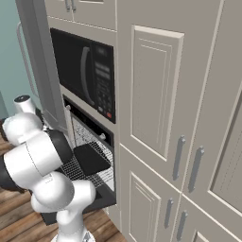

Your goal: Take the baked cake out of the oven and place it on the plate for cooling. Then close the oven door.

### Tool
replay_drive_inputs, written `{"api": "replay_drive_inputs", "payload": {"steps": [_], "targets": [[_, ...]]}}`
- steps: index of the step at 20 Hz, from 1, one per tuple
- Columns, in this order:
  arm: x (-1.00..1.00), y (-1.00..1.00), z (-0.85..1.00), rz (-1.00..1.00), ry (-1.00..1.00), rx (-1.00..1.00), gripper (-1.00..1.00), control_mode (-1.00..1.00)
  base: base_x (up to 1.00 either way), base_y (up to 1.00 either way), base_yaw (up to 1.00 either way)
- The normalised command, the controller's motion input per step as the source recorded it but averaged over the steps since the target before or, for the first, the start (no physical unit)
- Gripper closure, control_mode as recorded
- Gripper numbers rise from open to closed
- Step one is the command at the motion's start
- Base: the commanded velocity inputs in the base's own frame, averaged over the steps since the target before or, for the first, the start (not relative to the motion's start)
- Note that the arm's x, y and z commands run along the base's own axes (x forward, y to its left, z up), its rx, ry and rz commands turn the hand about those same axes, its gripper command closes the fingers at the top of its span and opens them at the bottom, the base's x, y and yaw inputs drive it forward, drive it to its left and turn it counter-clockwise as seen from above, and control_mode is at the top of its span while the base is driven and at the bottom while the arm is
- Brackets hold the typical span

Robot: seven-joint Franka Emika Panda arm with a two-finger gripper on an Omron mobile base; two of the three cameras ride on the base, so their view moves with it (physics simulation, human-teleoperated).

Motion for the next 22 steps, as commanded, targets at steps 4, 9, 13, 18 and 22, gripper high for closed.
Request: {"api": "replay_drive_inputs", "payload": {"steps": [4, 9, 13, 18, 22], "targets": [[-0.02, 0.15, 0.93, 0.0, 0.18, -0.02, 1.0, -1.0, 0.0, 0.0, 0.0], [-0.14, 0.0, 0.57, 0.0, 0.16, -0.02, 1.0, -1.0, 0.0, 0.0, 0.0], [-0.35, 0.0, 0.27, 0.0, -0.07, -0.03, 1.0, -1.0, 0.0, 0.0, 0.0], [-0.23, -0.26, 0.03, 0.0, -0.22, -0.04, 1.0, -1.0, 0.0, 0.0, 0.0], [0.0, -0.64, 0.03, 0.0, -0.13, 0.0, 1.0, -1.0, 0.0, 0.0, 0.0]]}}
